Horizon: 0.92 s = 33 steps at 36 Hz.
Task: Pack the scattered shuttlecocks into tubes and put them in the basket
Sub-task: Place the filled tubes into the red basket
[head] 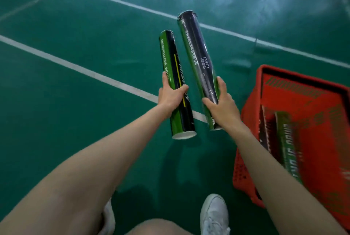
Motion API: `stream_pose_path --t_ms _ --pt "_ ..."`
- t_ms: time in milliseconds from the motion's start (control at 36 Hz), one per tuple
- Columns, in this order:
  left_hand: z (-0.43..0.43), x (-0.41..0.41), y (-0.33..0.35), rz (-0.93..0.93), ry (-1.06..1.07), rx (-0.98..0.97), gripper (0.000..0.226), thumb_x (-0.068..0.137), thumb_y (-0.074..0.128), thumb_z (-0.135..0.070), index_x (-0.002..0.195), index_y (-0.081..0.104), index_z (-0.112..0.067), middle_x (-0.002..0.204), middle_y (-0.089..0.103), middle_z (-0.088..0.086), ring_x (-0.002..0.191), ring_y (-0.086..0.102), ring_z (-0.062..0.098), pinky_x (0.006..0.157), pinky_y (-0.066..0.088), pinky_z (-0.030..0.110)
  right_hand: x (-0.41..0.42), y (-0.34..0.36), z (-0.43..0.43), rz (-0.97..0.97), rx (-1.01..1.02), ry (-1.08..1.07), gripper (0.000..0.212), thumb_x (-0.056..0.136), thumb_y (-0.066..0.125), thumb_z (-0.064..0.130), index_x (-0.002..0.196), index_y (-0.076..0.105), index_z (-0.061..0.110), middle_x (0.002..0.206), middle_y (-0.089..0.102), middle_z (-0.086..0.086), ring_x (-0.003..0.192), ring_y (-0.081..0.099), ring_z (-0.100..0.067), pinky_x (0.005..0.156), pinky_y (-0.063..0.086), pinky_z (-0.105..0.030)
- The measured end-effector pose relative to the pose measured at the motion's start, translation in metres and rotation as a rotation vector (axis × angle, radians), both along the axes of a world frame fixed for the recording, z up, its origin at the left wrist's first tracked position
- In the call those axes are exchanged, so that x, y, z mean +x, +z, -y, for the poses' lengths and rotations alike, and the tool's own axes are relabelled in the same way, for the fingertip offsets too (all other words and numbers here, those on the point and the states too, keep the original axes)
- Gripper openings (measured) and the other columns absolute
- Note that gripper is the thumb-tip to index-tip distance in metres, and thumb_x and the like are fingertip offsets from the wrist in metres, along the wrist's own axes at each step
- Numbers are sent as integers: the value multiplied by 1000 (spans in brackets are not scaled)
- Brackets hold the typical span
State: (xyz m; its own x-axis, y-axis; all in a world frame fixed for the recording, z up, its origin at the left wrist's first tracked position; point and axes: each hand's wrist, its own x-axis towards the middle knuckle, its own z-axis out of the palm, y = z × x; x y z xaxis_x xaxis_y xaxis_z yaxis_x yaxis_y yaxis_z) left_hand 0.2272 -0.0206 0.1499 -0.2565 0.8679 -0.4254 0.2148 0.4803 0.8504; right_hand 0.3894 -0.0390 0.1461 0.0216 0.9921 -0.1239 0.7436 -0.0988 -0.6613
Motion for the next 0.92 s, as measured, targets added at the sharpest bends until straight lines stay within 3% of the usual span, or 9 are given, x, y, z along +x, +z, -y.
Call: stream_pose_path --t_ms 56,167,250,333,417,528,639,917 --pt "-2 28 22 23 -49 19 93 78 59 -45 145 -5 -47 141 41 10 117 50 32 100 42 49 28 20 7 5 22 -69 77 91 55 41 149 6 39 136 44 -14 114 50 -30 87 38 -37" --pt "5 89 51 42 -175 53 92 81 60 -41 146 -6 -45 143 37 11 116 51 32 98 45 47 88 43 31 26 71 -195 77 90 56 41 149 6 41 130 47 -13 110 52 -31 83 40 -34" --pt "18 133 61 27 -295 43 95 77 59 -45 145 -8 -45 140 39 13 109 55 32 95 48 47 130 45 55 20 61 -274 78 88 55 45 147 4 44 116 54 -11 92 57 -28 78 48 -38" --pt "31 173 64 8 -422 5 103 66 59 -55 143 -9 -46 145 33 16 117 52 36 97 45 52 167 41 84 -4 20 -338 79 84 54 52 144 2 49 118 57 -7 96 60 -27 84 51 -46" --pt "42 208 58 -15 -508 -17 98 79 61 -50 146 -10 -41 150 21 17 124 45 37 101 41 52 193 31 110 -1 -48 -404 78 87 53 53 145 2 47 129 52 -9 109 55 -30 90 47 -48" --pt "53 245 50 -64 -576 -32 95 84 58 -48 147 -11 -37 147 21 18 123 44 37 101 42 49 218 15 135 -40 -96 -473 78 91 54 46 150 3 39 138 44 -15 120 49 -33 91 41 -44" --pt "66 270 34 -183 -685 -63 90 91 53 -45 147 -17 -33 153 8 18 128 37 37 94 39 36 231 0 153 -61 -120 -504 79 90 52 48 150 2 35 140 41 -15 122 46 -34 94 40 -45" --pt "81 293 -12 -371 -770 -213 85 96 44 -44 147 -22 -26 153 0 23 137 20 43 109 24 47 245 -51 160 7 -337 -510 80 92 51 47 151 -1 34 137 45 -17 120 49 -34 92 41 -41"
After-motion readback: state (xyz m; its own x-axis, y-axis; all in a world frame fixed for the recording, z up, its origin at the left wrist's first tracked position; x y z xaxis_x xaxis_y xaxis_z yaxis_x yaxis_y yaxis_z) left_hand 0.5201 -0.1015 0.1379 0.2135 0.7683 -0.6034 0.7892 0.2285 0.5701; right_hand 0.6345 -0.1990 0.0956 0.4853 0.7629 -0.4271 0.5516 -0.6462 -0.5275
